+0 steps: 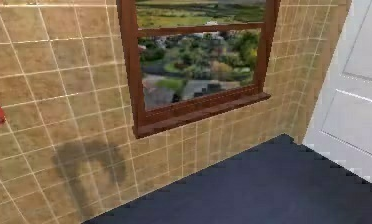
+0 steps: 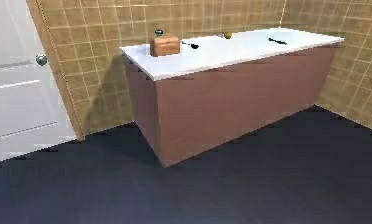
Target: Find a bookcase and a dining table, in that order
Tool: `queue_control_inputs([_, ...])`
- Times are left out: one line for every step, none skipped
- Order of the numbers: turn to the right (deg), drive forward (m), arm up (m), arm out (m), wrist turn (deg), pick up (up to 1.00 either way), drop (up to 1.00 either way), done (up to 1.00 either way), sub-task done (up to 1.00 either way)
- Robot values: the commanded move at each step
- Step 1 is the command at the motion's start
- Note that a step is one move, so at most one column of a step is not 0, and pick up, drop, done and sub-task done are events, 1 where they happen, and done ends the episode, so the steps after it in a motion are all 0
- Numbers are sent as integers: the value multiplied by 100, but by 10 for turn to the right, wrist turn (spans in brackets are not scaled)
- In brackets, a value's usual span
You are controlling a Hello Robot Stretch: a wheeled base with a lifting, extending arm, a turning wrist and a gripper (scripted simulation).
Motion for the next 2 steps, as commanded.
queue_control_inputs([-450, 0, 0, 0, 0, 0, 0, 0, 0])
queue_control_inputs([-450, 0, 0, 0, 0, 0, 0, 0, 0])
